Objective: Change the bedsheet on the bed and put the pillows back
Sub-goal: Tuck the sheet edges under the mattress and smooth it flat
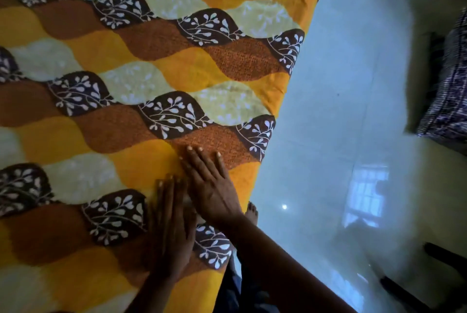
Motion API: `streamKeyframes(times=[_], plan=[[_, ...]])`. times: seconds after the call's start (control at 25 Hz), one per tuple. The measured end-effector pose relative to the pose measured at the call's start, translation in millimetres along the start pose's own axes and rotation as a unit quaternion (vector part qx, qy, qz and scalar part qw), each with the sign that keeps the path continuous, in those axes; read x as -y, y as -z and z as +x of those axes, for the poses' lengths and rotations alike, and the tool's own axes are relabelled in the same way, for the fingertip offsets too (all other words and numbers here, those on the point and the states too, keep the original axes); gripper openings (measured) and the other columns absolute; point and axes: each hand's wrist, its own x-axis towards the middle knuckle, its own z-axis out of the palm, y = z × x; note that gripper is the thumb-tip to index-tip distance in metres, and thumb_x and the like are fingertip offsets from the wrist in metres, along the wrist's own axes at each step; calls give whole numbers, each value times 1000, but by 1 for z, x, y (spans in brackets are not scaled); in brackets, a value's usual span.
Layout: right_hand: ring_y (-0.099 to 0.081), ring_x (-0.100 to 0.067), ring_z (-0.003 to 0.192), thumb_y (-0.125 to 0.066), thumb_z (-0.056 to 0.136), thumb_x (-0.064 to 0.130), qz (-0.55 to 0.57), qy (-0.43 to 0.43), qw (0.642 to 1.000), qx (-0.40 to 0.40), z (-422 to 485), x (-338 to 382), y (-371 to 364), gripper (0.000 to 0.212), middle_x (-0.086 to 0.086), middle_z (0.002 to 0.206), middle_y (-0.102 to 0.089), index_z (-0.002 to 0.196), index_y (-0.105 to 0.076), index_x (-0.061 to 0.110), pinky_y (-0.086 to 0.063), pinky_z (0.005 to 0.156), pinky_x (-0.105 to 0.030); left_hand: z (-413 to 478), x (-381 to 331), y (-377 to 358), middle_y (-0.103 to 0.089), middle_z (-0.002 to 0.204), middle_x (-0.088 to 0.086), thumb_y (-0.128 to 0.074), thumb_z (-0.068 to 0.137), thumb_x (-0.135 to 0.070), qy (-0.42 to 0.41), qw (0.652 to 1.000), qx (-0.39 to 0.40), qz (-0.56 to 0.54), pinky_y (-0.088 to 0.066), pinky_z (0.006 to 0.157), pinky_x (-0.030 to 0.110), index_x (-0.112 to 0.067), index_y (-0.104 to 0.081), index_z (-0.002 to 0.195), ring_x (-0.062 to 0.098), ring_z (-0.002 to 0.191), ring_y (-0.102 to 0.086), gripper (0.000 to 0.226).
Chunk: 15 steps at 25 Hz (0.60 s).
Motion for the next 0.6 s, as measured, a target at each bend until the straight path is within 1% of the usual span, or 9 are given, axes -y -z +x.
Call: streamKeyframes(times=[0.08,0.12,0.2,0.28,0.36,0.4,0.48,0.52,0.6], plan=[[-29,-22,141,-37,93,39,-75,27,997,21,-9,-16,-8,51,-3,151,-34,141,-40,21,-19,114,-49,-28,8,-1,-29,151,11,-13,97,-48,3,999,39,34,-21,112,53,-11,-22,147,26,140,-24,63],[-25,-21,142,-35,93,46,-95,4,995,18,-13,-25,-6,55,-1,152,-30,143,-36,23,-14,116,-47,-31,8,0,-28,151,12,-13,97,-49,2,998,48,47,-20,113,52,-11,-22,147,26,140,-24,63],[-13,-16,145,-31,92,55,-102,-98,990,2,-21,-41,6,62,4,156,-17,148,-24,28,-3,117,-43,-31,9,1,-28,152,12,-14,96,-49,0,998,42,56,-18,114,50,-10,-26,145,26,141,-23,64],[0,-11,145,-26,92,57,-48,-203,978,14,-32,-46,18,65,8,156,-3,149,-11,28,0,117,-40,-31,8,3,-28,152,11,-17,96,-48,-2,997,44,55,-16,115,49,-11,-30,144,25,141,-22,62],[1,-14,146,-33,95,48,78,-279,957,23,-43,-42,29,65,4,158,-1,150,-7,24,-5,118,-38,-25,9,8,-29,151,11,-24,94,-48,-6,997,63,35,-15,115,48,-12,-33,144,24,141,-21,62],[-3,-16,146,-39,96,41,131,-314,940,26,-53,-37,38,65,1,158,-4,150,-9,21,-9,119,-37,-23,9,14,-31,150,12,-28,93,-47,-4,996,91,12,-16,114,49,-13,-35,143,24,141,-21,61],[-16,-21,144,-47,96,28,169,-372,912,32,-75,-23,62,62,-6,157,-16,149,-18,16,-18,117,-36,-23,5,32,-36,148,14,-33,90,-44,7,988,148,-42,-24,110,51,-12,-41,140,26,139,-23,60],[-25,-23,141,-49,95,22,178,-393,902,30,-86,-17,78,58,-9,153,-25,146,-25,15,-24,114,-35,-23,1,41,-36,147,15,-36,90,-41,18,982,169,-79,-29,108,52,-10,-43,139,28,138,-25,58],[-46,-25,126,-52,93,15,212,-424,881,13,-107,-7,108,46,-11,140,-42,138,-41,14,-38,101,-30,-26,-15,64,-31,150,15,-44,95,-30,81,960,200,-180,-32,108,44,-8,-43,137,30,139,-26,48]])
